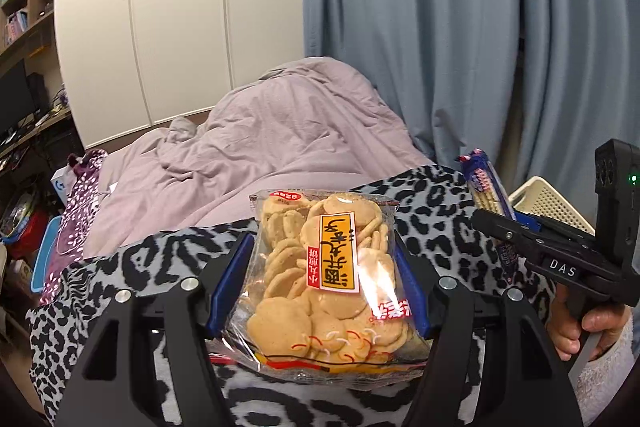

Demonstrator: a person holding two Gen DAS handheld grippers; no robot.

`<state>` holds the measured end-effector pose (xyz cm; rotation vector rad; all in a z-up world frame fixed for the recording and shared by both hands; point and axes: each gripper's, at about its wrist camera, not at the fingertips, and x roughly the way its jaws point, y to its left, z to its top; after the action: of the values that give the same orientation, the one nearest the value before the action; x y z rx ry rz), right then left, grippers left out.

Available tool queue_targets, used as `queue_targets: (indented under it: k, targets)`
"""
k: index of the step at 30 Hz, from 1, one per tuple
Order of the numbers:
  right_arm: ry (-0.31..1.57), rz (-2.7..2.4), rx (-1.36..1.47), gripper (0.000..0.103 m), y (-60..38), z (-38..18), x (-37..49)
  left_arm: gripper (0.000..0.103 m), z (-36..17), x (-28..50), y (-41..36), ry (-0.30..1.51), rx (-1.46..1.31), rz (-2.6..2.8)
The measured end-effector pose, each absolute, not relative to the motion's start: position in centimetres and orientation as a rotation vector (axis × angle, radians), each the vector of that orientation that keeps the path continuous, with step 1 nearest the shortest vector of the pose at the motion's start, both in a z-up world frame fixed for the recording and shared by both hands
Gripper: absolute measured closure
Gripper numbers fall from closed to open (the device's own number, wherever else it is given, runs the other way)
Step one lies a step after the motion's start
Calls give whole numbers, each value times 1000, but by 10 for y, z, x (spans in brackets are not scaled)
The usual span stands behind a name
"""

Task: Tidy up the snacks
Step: 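Carry the blue biscuit pack into the cream basket and open the right tool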

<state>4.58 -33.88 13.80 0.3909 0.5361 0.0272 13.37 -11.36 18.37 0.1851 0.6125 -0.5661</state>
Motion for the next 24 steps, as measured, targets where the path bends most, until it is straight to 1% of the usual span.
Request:
queue_targets:
  k: [14,24]
  targets:
    - [570,-399,480,54,-471,94,-70,37,175,113,-180,630,234,-679]
    - [606,-558,530,53,-531,61,-114,37,172,99,-221,633,272,-739]
